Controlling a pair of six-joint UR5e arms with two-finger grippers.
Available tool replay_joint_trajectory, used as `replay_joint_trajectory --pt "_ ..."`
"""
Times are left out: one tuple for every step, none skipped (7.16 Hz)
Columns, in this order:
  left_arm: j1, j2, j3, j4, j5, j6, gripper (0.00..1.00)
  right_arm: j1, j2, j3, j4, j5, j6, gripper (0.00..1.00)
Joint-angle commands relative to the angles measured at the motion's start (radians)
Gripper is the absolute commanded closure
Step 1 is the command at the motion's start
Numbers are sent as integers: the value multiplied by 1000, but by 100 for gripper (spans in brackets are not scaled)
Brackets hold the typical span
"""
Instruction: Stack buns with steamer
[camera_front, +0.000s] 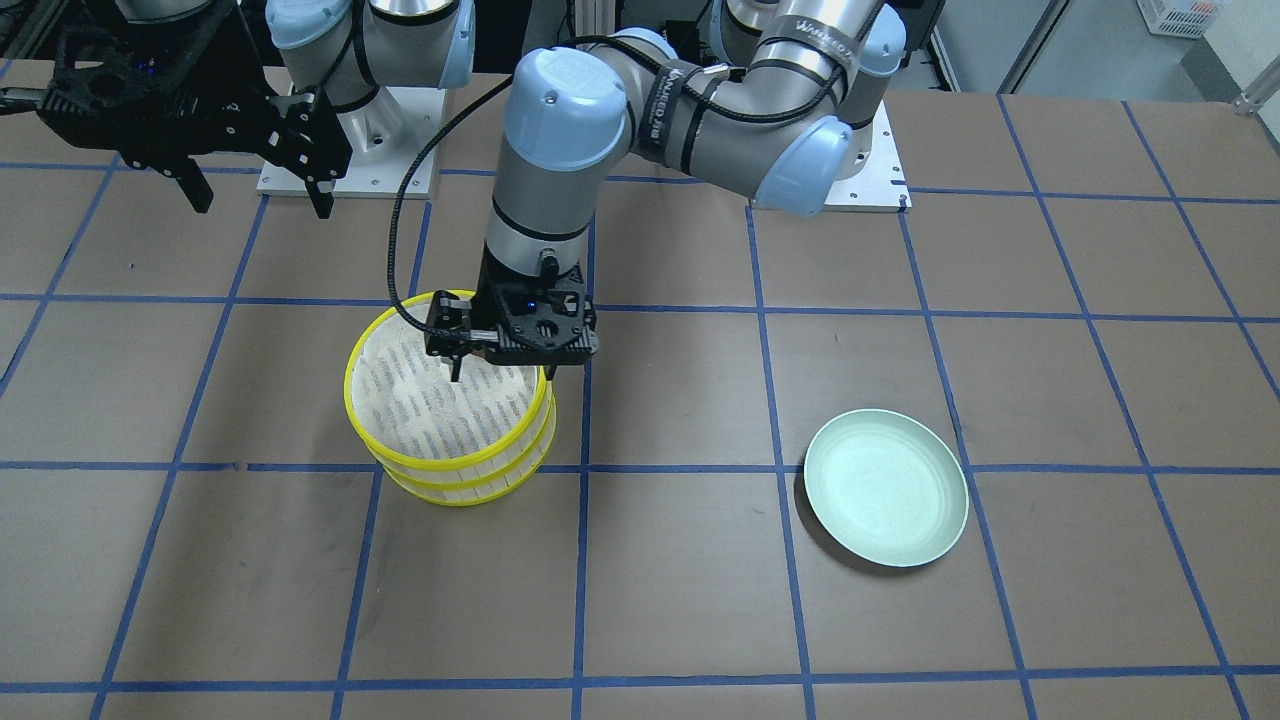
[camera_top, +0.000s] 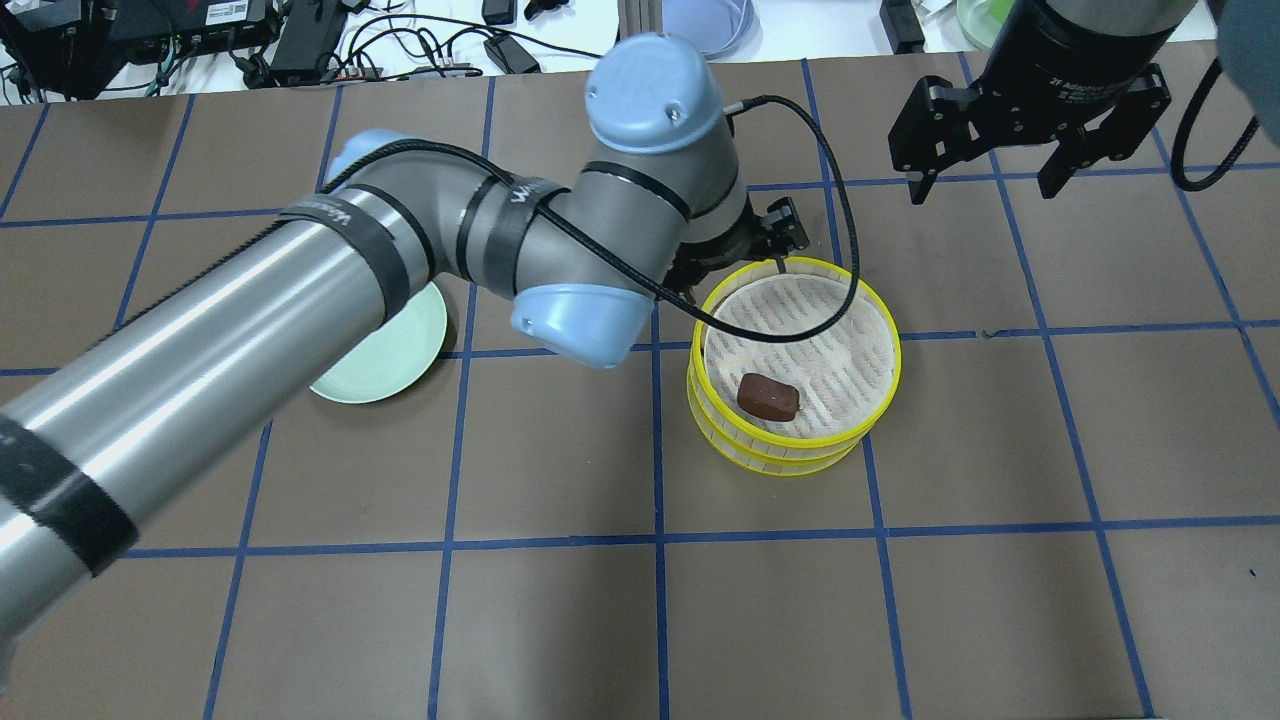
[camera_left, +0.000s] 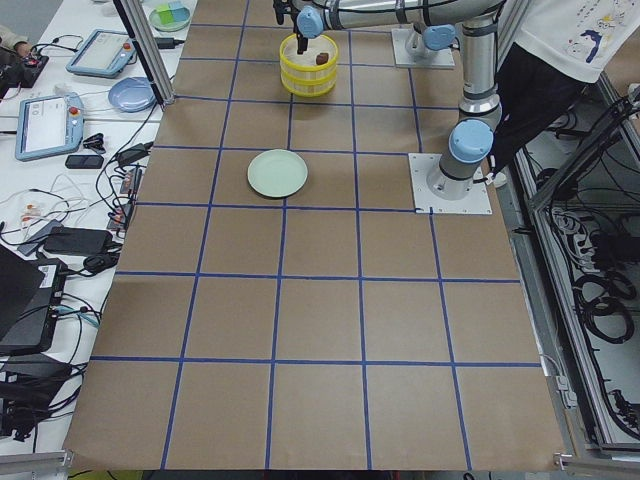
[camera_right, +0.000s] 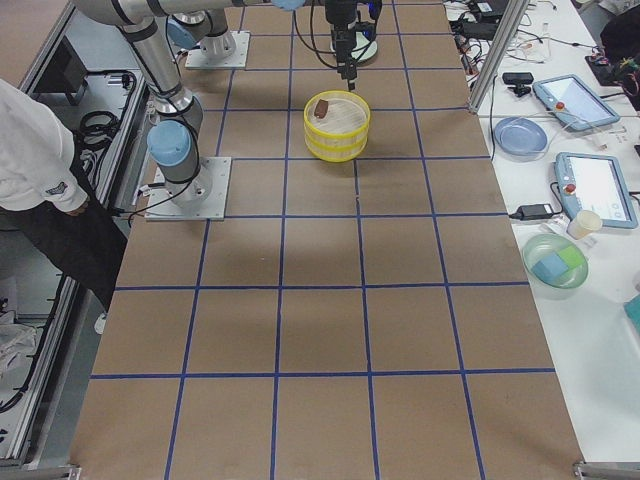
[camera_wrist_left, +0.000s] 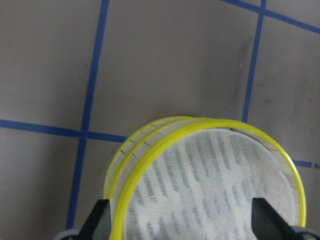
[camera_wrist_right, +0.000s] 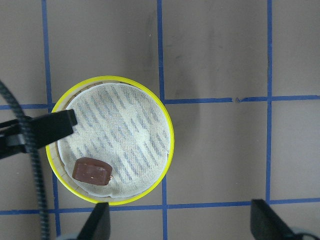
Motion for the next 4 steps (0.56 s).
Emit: replay_joint_trajectory --pt "174 121 42 -241 6 290 0 0 0 1 0 3 5 0" --pt "273 169 79 -372 6 382 0 0 0 1 0 3 7 0" --pt "351 215 107 -469 17 467 0 0 0 1 -1 5 7 0" --pt "391 256 128 -548 99 522 0 0 0 1 -4 7 8 0"
